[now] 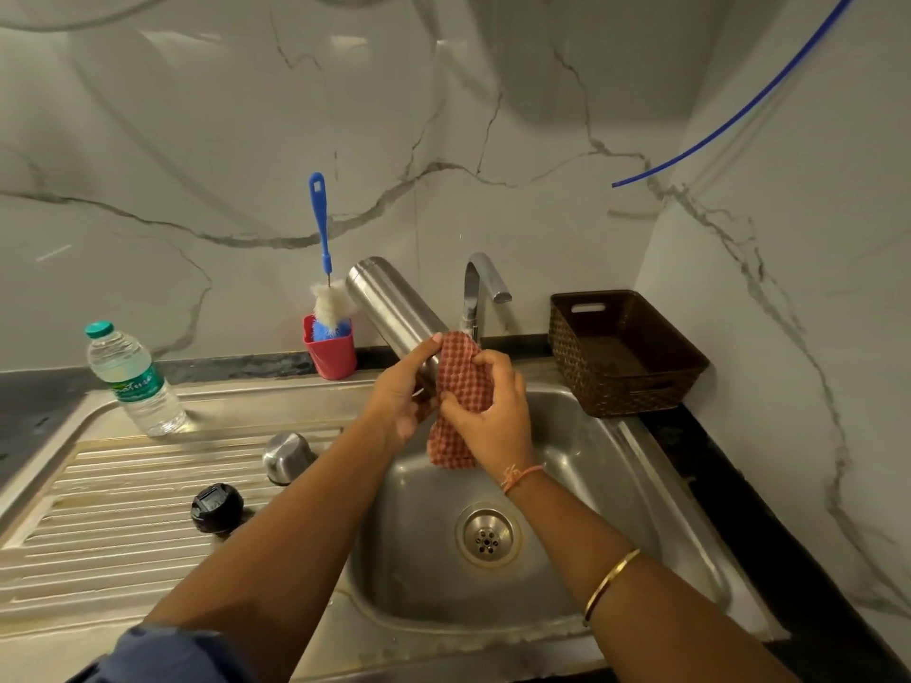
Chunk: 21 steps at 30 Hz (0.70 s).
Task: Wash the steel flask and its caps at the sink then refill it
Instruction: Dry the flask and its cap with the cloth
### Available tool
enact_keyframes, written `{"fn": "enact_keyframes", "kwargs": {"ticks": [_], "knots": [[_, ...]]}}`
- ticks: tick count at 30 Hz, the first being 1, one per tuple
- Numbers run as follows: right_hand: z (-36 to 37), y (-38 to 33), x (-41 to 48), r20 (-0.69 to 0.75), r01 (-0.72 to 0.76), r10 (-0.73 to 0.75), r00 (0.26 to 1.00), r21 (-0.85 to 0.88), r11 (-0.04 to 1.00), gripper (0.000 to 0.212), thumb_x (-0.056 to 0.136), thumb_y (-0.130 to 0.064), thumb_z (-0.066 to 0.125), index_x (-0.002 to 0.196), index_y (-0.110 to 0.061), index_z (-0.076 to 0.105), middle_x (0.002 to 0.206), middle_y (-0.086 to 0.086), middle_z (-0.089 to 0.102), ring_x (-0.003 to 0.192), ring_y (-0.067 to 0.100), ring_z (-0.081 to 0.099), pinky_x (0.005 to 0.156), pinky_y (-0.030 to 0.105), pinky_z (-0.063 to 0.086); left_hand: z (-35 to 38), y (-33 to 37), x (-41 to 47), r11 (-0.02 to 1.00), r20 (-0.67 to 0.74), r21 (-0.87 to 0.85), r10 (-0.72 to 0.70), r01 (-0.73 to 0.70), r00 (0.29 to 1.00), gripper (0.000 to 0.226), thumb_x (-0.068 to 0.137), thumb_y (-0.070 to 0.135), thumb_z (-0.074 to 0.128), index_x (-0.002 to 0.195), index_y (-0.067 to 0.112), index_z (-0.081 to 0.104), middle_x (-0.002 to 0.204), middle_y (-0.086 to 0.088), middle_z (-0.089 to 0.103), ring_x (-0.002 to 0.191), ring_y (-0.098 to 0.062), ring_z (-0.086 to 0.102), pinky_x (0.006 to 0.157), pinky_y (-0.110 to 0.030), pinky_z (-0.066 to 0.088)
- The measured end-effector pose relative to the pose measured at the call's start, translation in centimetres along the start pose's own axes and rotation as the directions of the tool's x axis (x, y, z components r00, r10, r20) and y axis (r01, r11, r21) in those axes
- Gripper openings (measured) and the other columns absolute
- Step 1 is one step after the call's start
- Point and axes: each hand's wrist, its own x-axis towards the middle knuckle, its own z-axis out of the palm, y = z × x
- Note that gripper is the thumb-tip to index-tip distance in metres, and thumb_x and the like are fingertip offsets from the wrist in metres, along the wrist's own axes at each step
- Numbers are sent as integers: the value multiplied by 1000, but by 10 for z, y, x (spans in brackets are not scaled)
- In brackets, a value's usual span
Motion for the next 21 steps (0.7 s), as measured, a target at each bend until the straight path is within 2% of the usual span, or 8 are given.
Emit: {"fn": "enact_keyframes", "kwargs": {"ticks": [3, 5, 9, 11, 14, 17, 19, 21], "knots": [[-8, -3, 8, 184, -342, 289, 939, 445, 828, 39, 82, -19, 68, 111, -30, 45, 118, 9, 58, 101, 25, 61, 76, 36, 55, -3, -3, -2, 996, 45, -78, -33, 36, 998, 39, 81, 32, 69, 109, 8, 56, 101, -12, 64, 95, -26, 62, 81, -34, 53], [-10, -5, 10, 226, -394, 323, 919, 519, 758, 37, 83, -15, 67, 110, -27, 45, 117, 14, 59, 96, 25, 62, 69, 32, 54, -5, -1, -1, 995, 71, -96, -33, 40, 997, 32, 84, 29, 67, 105, 8, 56, 91, -10, 64, 85, -23, 62, 81, -34, 53], [-5, -8, -1, 17, -41, 40, 999, 43, 998, 52, 79, -19, 70, 124, -23, 43, 126, 6, 45, 109, 19, 53, 78, 23, 50, -1, 7, 0, 998, 44, 6, -68, 67, 997, 45, 78, 35, 72, 112, 10, 54, 111, -12, 61, 101, -25, 59, 88, -37, 52], [-1, -4, -9, 17, 145, -145, 989, -187, 972, 60, 81, -25, 69, 133, -20, 41, 133, 7, 34, 112, 19, 49, 87, 28, 51, 3, 9, -3, 997, 4, 1, -79, 79, 997, 45, 77, 37, 74, 106, 11, 52, 111, -12, 61, 105, -26, 58, 88, -40, 53], [-2, -4, -8, -3, 187, -195, 981, -264, 946, 59, 82, -32, 68, 134, -21, 42, 132, 7, 35, 108, 18, 49, 85, 26, 50, 6, 5, -4, 997, -10, -51, -57, 57, 998, 48, 80, 35, 72, 113, 7, 51, 108, -11, 62, 101, -24, 60, 76, -34, 55], [-6, -12, 1, -2, -53, 53, 999, 63, 997, 42, 82, -27, 67, 119, -26, 47, 118, 3, 51, 101, 17, 55, 75, 22, 48, 6, 3, -6, 998, 14, -47, -42, 43, 999, 38, 82, 35, 70, 103, 8, 55, 103, -11, 63, 95, -24, 61, 75, -32, 54], [-13, -16, 8, 163, -350, 310, 937, 492, 797, 26, 86, -22, 64, 107, -25, 48, 109, 7, 59, 95, 22, 61, 72, 31, 53, 5, 4, -8, 996, 64, -67, -55, 60, 996, 40, 81, 34, 70, 106, 7, 56, 102, -13, 66, 90, -24, 66, 73, -33, 56], [-19, -14, 15, 356, -531, 402, 844, 665, 526, 23, 88, -21, 61, 106, -19, 47, 108, 12, 60, 90, 26, 62, 73, 38, 55, 5, 6, -8, 995, 92, -79, -61, 68, 994, 47, 80, 32, 71, 114, 5, 55, 103, -14, 67, 85, -24, 69, 64, -32, 57]]}}
